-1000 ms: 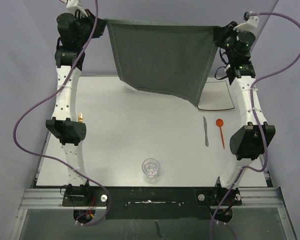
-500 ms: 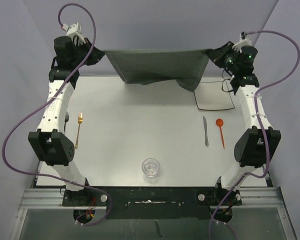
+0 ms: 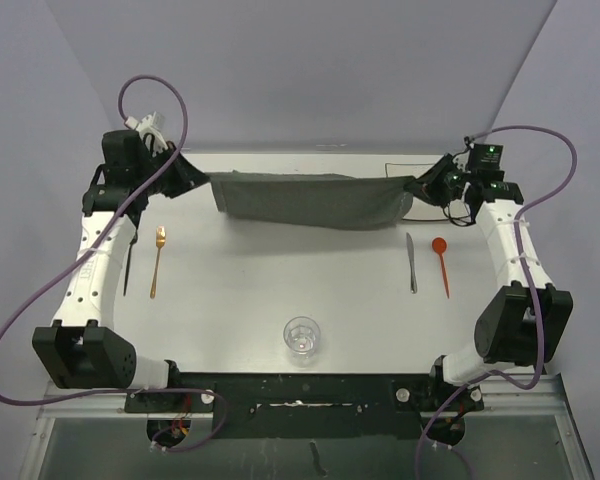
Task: Set the dinner table for one person
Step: Flatten out the napkin at the center of the board.
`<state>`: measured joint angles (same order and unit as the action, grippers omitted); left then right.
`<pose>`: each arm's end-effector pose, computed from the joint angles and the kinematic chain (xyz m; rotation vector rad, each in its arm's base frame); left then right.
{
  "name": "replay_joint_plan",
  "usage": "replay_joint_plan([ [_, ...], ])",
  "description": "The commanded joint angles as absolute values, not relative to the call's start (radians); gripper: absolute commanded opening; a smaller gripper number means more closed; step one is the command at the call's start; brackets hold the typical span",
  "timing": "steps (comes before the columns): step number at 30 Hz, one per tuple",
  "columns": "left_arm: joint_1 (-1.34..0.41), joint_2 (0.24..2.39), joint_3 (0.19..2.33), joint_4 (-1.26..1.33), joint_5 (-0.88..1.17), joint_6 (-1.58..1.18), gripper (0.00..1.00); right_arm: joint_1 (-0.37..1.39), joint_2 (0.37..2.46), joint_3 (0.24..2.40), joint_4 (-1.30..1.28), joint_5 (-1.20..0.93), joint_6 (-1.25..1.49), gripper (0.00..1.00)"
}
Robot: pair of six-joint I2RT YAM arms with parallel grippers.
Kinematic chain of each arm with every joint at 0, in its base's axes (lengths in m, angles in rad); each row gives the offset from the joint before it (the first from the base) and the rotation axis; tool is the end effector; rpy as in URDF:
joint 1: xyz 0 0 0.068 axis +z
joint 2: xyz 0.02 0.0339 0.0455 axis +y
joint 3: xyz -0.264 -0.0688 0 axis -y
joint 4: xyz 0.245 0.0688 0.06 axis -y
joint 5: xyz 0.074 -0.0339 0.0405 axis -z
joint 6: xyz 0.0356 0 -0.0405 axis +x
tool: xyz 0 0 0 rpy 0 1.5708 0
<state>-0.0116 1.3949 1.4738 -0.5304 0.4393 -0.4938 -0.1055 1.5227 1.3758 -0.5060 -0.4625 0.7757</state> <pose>0.3087 -0.0187 0.4062 -0.2100 2.0491 -0.7605 0.3423 -0.0203 0.3364 0.7298 2.1675 0.8743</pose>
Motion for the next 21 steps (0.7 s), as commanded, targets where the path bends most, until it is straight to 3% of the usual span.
replay_joint_plan([
  [1, 0.053, 1.353, 1.453, -0.691, 0.331, -0.5, 0.0, -0.163, 1.519, 1.428, -0.707, -0.296, 0.699, 0.0],
  [5, 0.035, 1.343, 1.407, -0.784, 0.336, -0.493, 0.0, -0.142, 1.574, 1.401, -0.828, -0.299, 0.657, 0.0],
  [21, -0.065, 1.407, 1.29, -0.939, 0.268, -0.481, 0.0, 0.074, 1.571, 1.179, -0.854, -0.165, 0.651, 0.02],
])
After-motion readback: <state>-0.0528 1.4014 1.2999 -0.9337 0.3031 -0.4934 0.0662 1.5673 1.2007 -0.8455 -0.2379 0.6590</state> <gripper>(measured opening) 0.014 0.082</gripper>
